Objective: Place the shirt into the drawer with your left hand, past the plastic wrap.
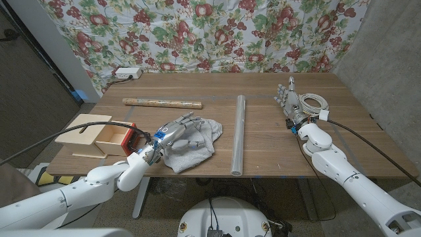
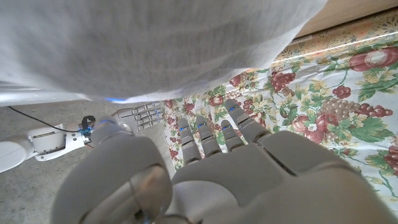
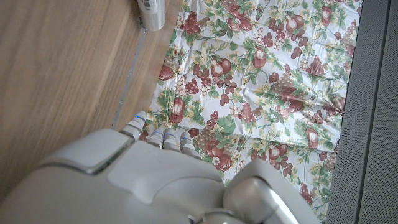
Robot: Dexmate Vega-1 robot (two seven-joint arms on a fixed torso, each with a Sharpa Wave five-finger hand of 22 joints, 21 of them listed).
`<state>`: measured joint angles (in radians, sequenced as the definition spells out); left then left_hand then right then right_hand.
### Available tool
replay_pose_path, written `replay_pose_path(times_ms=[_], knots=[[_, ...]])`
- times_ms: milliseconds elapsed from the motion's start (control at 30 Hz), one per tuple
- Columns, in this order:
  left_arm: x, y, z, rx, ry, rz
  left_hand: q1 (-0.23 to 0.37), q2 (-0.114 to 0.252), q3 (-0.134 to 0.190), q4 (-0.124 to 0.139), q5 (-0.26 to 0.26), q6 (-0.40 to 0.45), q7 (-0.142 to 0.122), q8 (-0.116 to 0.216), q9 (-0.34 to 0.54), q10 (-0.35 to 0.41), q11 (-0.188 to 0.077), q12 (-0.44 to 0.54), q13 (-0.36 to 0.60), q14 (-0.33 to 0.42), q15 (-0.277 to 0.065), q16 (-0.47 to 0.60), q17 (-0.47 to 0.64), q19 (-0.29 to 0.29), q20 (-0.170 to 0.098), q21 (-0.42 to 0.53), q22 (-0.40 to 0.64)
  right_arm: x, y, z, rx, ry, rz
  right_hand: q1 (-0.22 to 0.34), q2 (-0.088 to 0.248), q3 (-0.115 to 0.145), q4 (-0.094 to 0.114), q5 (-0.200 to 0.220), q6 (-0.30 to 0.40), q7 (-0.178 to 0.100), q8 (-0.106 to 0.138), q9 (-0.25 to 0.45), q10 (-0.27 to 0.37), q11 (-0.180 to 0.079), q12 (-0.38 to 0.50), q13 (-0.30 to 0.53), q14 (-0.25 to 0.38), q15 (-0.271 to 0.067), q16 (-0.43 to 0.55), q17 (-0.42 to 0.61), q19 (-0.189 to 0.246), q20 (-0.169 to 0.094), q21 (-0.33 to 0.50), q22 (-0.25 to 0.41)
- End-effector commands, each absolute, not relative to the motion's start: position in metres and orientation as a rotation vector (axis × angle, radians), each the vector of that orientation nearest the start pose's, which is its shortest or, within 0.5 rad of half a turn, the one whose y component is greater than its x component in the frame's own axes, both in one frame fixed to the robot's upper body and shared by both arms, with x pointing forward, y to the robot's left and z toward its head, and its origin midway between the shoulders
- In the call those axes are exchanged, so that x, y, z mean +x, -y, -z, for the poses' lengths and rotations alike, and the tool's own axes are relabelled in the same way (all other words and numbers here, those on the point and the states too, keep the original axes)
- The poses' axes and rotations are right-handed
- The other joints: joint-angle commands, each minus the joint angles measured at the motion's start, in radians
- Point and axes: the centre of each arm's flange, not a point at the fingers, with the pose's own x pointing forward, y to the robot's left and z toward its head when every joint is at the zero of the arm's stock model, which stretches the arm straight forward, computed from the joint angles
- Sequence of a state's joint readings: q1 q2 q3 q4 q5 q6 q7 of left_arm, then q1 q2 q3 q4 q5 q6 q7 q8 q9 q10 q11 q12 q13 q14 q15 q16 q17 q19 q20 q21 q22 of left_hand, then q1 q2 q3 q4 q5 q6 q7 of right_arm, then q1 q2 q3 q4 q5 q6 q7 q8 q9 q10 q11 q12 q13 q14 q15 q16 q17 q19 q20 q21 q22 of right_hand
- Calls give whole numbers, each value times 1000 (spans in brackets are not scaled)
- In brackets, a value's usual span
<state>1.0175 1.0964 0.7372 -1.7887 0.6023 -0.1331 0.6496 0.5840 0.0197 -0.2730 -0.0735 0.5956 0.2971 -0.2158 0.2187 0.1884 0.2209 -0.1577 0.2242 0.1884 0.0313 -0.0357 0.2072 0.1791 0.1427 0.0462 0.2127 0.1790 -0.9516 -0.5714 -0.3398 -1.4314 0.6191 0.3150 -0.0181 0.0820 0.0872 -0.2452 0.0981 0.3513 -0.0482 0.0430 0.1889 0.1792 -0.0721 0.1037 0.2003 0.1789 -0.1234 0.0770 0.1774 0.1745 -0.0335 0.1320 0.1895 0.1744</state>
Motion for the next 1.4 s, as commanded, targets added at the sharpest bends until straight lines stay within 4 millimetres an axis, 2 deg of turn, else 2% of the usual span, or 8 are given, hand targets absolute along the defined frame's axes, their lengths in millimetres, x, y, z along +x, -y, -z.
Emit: replay_pose_path(times_ms=[33, 200, 233, 267, 567, 867, 967, 1400], knots=[[524, -248, 116, 1435, 1022, 67, 7, 4, 0, -7, 5, 10, -3, 1, 3, 11, -1, -2, 3, 2, -67, -2, 6, -4, 2, -3, 5, 621, 299, 41, -1, 625, -182, 3, 0, 3, -1, -2, 9, 2, 2, 5, 0, -5, 9, 6, 1, -1, 7, 4, -1, -2, 4, 3], [527, -250, 117, 1441, 1015, 67, 10, 5, 0, -8, 8, 17, -2, 2, 3, 14, 0, -2, 3, 8, -65, -1, 6, -4, 3, -3, 5, 621, 298, 41, -1, 623, -181, 3, 0, 3, -1, -2, 10, 3, 3, 5, -1, -5, 9, 6, 0, -4, 6, 4, -1, -1, 4, 3], [527, -250, 117, 1439, 1011, 72, 14, 6, 1, -10, 13, 19, -2, -1, 3, 19, 0, -3, 3, 33, -14, 5, 6, 4, 11, -1, 5, 621, 298, 41, 1, 622, -182, 3, 0, 4, -1, -2, 10, 3, 3, 5, -1, -5, 9, 6, 0, -4, 6, 4, -1, -2, 4, 3], [528, -250, 118, 1438, 1009, 75, 17, 6, 1, -11, 15, 24, -2, -1, 3, 24, 1, -3, 3, 46, 12, 7, 6, 11, 17, 0, 5, 621, 298, 41, 1, 622, -182, 4, 0, 4, -1, -2, 10, 3, 3, 5, -1, -5, 9, 6, -1, -4, 6, 4, -1, -2, 4, 3], [531, -252, 118, 1433, 995, 80, 28, 7, 1, -16, 24, -9, -3, -19, 4, 12, -3, -13, 4, 121, 55, 22, 4, 35, 39, 4, 4, 621, 297, 41, 0, 620, -179, 3, 2, 5, -1, -2, 10, 3, 3, 5, 0, -4, 9, 6, -2, -4, 6, 4, -2, -2, 3, 3], [533, -253, 118, 1434, 995, 79, 36, 3, -2, -20, 29, -12, -3, -20, 4, 32, -11, -8, 4, 212, 46, 39, 1, 60, 43, 8, 4, 621, 298, 38, -4, 626, -178, 3, 2, 5, -1, -2, 11, 3, 3, 5, 0, -5, 9, 6, -3, -3, 5, 4, -2, -3, 4, 3], [534, -253, 117, 1438, 991, 86, 37, 2, -2, -20, 30, -13, -3, -20, 4, 32, -11, -8, 4, 212, 29, 35, 1, 62, 43, 7, 4, 620, 298, 37, -10, 628, -180, 3, 2, 5, -1, -2, 11, 2, 3, 5, 1, -4, 9, 6, -3, -4, 5, 4, -1, -3, 4, 3], [533, -252, 118, 1466, 1011, 116, 48, -9, -6, -28, 34, 18, -2, -9, 5, 52, -13, -4, 4, 192, 14, 13, 0, 64, 39, 3, 3, 622, 298, 37, -9, 623, -184, 3, 2, 6, -1, -3, 12, 2, 3, 5, 1, -5, 10, 6, -3, -6, 6, 4, -1, -4, 4, 3]])
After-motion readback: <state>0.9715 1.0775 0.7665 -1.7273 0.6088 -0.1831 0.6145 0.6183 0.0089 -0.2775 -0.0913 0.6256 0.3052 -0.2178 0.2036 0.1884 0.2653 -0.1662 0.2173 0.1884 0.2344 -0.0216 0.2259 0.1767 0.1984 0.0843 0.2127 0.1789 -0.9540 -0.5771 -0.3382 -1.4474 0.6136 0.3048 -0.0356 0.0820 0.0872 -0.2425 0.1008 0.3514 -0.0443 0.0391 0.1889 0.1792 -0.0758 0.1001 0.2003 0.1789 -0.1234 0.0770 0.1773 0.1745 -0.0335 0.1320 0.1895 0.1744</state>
